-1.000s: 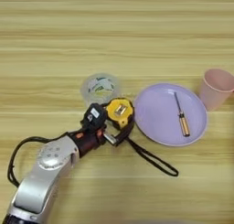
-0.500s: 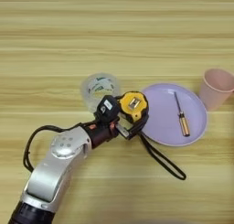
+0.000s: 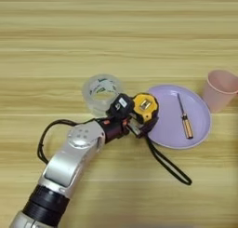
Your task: Move the objects on the table
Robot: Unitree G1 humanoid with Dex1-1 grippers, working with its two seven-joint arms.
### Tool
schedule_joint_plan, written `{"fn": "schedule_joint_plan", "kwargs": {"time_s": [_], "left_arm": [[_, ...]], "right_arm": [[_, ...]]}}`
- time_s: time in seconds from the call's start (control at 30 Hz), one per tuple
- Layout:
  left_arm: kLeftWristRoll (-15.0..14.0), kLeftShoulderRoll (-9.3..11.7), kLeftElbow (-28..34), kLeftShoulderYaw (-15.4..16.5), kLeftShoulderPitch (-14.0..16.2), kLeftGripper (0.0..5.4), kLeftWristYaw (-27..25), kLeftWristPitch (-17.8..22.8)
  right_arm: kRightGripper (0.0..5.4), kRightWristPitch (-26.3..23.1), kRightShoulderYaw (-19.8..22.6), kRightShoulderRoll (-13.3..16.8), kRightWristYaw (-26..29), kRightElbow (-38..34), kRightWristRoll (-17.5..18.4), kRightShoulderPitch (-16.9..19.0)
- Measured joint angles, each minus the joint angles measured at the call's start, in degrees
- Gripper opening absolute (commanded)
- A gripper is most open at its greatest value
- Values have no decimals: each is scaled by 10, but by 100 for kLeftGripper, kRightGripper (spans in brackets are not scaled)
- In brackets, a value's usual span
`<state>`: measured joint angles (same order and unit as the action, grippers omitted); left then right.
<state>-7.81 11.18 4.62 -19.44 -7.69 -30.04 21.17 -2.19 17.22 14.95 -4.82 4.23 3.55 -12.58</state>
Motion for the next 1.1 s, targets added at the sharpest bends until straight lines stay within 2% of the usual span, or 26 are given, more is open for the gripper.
{"fn": "schedule_joint_plan", "kwargs": {"time_s": [0.47,0.7,0.73,0.93,1.1], "left_arm": [[21,-26,-22,-45,-23,449,-11,-9],[40,-38,-82,-50,-44,449,-7,-21],[41,-39,-87,-50,-48,478,-6,-23],[41,-48,-88,-44,-60,535,-5,-35],[41,-49,-91,-43,-61,538,-5,-36]], "right_arm": [[540,0,-3,-1,-1,0,0,0],[540,-1,-4,-2,-1,-1,0,0],[540,-1,-4,-2,-1,-1,0,0],[540,-1,-5,-3,-1,-1,0,0],[540,-1,-5,-3,-2,-1,0,0]]}}
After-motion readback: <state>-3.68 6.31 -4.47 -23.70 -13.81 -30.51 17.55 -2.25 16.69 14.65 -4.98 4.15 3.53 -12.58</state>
